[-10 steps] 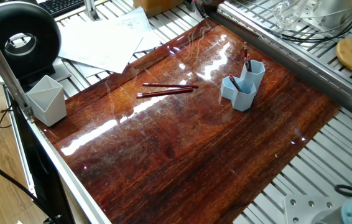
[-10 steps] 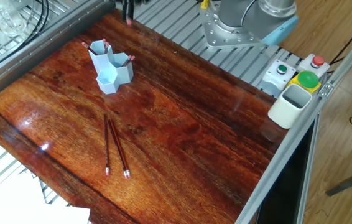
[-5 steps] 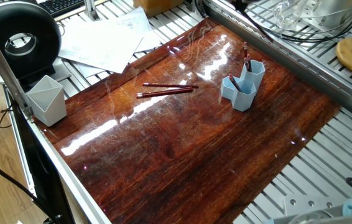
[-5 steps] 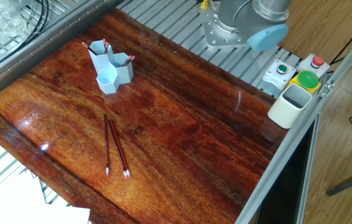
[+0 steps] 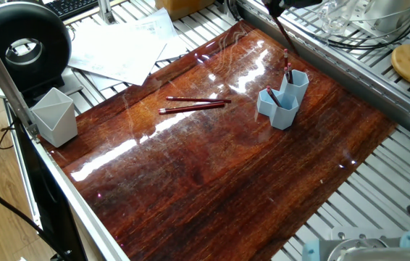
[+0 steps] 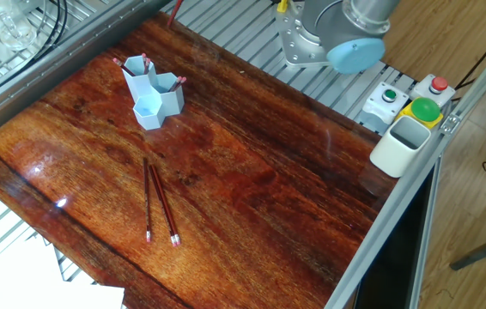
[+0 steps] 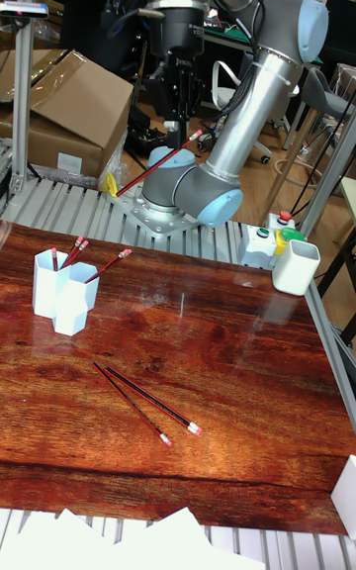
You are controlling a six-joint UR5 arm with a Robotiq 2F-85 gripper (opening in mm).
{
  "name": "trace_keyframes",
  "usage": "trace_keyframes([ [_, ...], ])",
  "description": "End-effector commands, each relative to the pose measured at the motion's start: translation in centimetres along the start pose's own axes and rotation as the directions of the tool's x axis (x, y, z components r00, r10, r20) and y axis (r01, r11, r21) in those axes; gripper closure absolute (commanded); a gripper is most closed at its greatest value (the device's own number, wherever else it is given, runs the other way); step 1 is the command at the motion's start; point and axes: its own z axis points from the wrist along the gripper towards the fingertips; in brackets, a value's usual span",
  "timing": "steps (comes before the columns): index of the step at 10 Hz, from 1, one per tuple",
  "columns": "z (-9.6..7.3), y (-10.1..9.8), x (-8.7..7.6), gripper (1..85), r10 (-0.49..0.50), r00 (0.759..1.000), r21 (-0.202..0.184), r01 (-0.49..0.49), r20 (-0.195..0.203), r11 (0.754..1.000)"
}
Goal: Put the pen into the pen holder
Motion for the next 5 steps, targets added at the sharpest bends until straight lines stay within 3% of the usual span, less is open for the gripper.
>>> trace_keyframes([
  [1,-0.2,-0.5,2.5,84.7,0.018,0.997,0.027,-0.016,-0.075,1.000],
  [2,-0.7,-1.7,5.3,84.7,0.039,0.982,0.079,-0.025,-0.185,0.997],
  [4,-2.3,-3.1,10.4,84.7,0.131,0.921,0.165,-0.074,-0.367,0.983],
  [5,-2.6,-3.0,11.0,84.7,0.154,0.910,0.172,-0.094,-0.385,0.981],
])
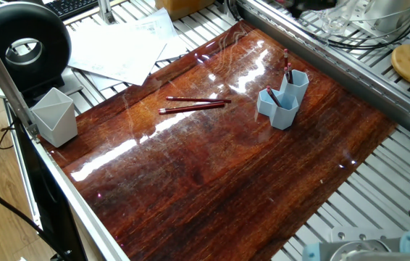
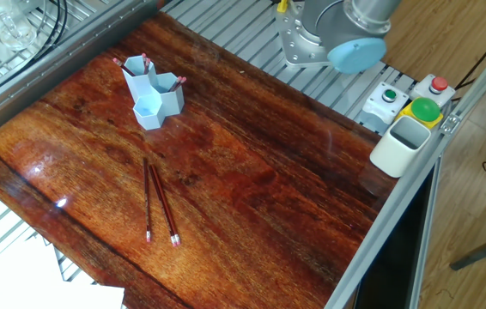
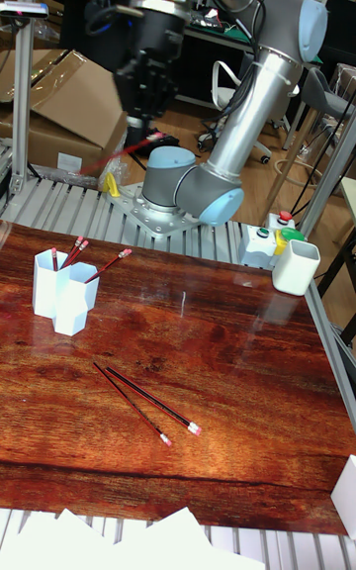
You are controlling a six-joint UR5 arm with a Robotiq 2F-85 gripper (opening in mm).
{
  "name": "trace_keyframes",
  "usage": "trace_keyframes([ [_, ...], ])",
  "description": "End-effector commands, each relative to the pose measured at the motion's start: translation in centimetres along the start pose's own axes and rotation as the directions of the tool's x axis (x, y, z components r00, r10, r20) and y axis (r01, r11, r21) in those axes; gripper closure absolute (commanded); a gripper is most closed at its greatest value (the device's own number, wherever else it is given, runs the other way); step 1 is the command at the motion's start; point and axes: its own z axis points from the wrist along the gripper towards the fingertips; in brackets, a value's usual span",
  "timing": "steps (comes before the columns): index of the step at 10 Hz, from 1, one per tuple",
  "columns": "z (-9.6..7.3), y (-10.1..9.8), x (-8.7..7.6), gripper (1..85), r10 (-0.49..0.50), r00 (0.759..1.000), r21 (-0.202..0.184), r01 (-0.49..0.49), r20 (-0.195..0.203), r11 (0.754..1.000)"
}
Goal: Put the pen into the pen holder
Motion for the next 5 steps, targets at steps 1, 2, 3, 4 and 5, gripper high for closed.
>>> trace_keyframes([
  [1,-0.6,-1.2,3.9,84.7,0.075,0.987,0.057,-0.067,-0.144,0.996],
  [2,-0.6,-0.8,4.2,84.7,0.053,0.986,0.040,-0.047,-0.155,0.998],
  [3,-0.5,0.3,3.4,84.7,0.058,0.990,-0.004,-0.059,-0.128,0.998],
  [4,-0.3,1.1,2.0,84.7,0.088,0.993,-0.034,-0.091,-0.076,0.995],
  [5,-0.3,0.7,1.8,84.7,0.094,0.993,-0.022,-0.096,-0.067,0.995],
])
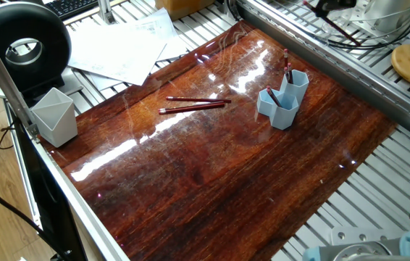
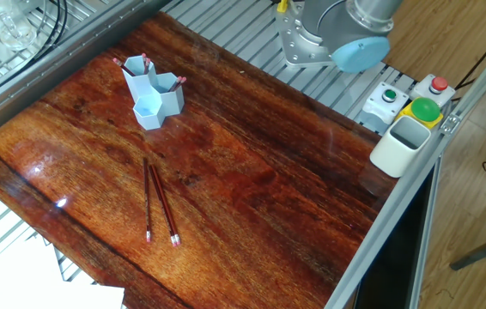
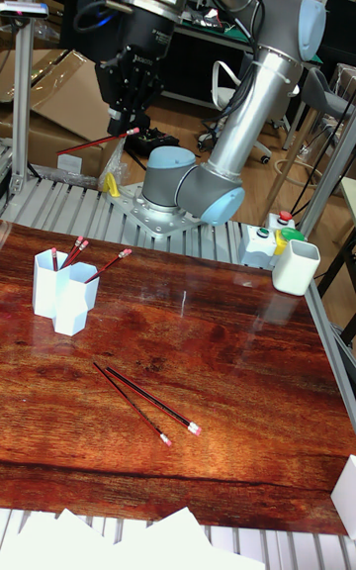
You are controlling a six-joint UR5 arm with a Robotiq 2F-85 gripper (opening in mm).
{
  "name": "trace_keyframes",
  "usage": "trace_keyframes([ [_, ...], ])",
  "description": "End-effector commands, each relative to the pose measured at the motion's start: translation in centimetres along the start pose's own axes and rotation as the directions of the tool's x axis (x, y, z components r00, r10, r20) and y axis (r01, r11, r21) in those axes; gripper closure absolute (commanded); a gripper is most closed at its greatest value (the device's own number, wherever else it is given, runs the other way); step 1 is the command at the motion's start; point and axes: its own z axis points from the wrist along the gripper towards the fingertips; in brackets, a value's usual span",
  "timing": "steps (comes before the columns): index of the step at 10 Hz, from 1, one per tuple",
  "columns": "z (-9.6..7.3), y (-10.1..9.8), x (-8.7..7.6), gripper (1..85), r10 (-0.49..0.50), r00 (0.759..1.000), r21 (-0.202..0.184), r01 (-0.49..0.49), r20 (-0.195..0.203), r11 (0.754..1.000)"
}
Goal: Put the pen into the pen holder
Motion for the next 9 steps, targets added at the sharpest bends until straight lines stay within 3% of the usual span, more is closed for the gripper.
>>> trace_keyframes([
  [1,-0.2,0.0,-0.3,84.7,0.031,0.999,0.000,-0.031,0.013,1.000],
  [3,-0.2,0.3,0.2,84.7,0.033,0.999,-0.011,-0.033,-0.006,0.999],
  [4,-0.2,1.5,-0.6,84.7,0.036,0.999,-0.057,-0.034,0.022,0.998],
  [5,-2.1,2.2,-1.5,84.7,0.059,0.994,-0.096,-0.051,0.091,0.994],
  [6,-3.9,2.7,-2.5,84.7,0.080,0.975,-0.139,-0.052,0.208,0.989],
  [8,-4.3,2.4,-1.3,84.7,0.050,0.946,-0.166,0.004,0.321,0.986],
  [9,-3.9,2.2,-0.5,84.7,0.041,0.934,-0.163,0.019,0.356,0.986],
])
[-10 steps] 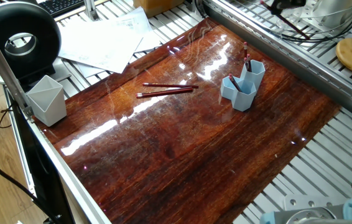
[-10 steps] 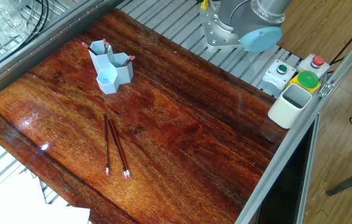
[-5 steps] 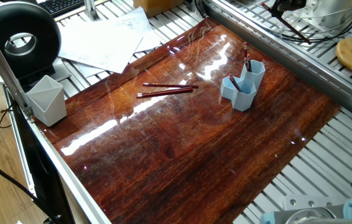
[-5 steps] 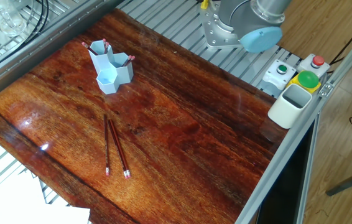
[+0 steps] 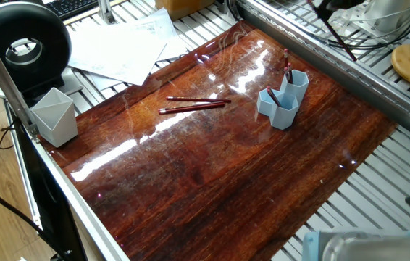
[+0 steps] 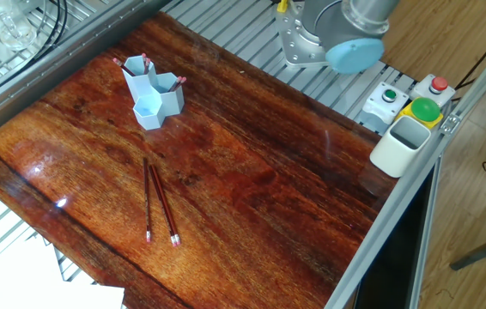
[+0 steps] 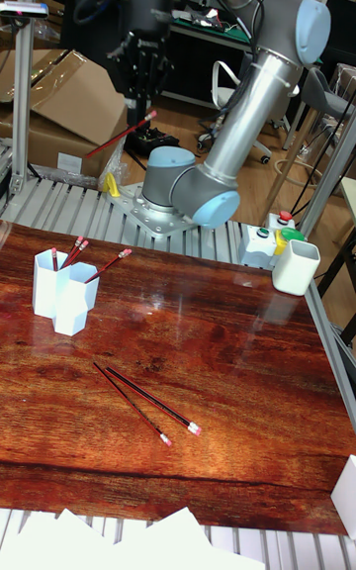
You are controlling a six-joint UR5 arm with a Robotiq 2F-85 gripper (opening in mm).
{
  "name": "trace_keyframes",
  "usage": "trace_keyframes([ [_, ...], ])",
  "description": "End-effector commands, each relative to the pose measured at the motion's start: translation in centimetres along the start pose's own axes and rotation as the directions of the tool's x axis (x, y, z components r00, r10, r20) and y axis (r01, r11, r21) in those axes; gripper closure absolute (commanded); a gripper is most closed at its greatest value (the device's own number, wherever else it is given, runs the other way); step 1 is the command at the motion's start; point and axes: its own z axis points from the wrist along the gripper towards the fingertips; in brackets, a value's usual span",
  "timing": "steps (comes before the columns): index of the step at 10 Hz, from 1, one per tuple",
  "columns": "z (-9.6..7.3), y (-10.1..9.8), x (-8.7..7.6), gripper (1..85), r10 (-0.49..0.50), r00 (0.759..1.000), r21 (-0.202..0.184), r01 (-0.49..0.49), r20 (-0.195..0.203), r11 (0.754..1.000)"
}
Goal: Put the pen into the pen holder
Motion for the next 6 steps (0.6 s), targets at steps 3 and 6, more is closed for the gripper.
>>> trace_keyframes([
  [3,-0.2,0.0,0.5,84.7,-0.019,0.961,-0.035,0.030,0.276,0.999],
  [6,1.9,-1.2,1.2,84.7,-0.068,0.950,0.005,0.070,0.304,0.998],
])
